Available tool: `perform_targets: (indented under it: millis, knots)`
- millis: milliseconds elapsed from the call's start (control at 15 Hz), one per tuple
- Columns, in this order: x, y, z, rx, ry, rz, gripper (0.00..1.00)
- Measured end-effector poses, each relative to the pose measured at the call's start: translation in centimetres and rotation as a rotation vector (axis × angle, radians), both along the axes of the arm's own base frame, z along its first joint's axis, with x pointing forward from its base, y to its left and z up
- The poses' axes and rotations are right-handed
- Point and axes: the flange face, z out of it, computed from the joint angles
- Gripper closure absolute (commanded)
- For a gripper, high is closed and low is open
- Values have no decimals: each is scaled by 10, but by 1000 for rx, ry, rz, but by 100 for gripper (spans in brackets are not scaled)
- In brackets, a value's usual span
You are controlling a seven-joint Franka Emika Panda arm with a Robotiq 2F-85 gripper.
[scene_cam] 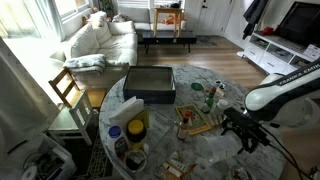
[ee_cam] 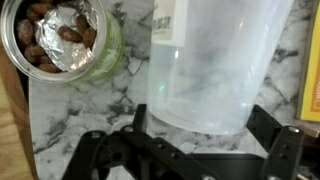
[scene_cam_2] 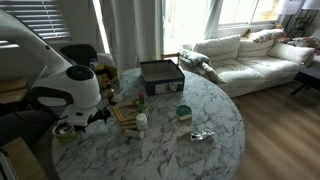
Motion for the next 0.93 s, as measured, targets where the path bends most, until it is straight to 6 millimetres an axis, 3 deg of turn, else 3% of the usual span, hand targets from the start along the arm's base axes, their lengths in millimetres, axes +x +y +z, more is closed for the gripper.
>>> perform_targets:
  millis: [267,600,933]
  knots:
    - [-2,-3,-1,50,-36,-56,33]
    - [-3,-6,-2,71,-58,-82,33]
    - [7,-2,4,-25,-26,18,33]
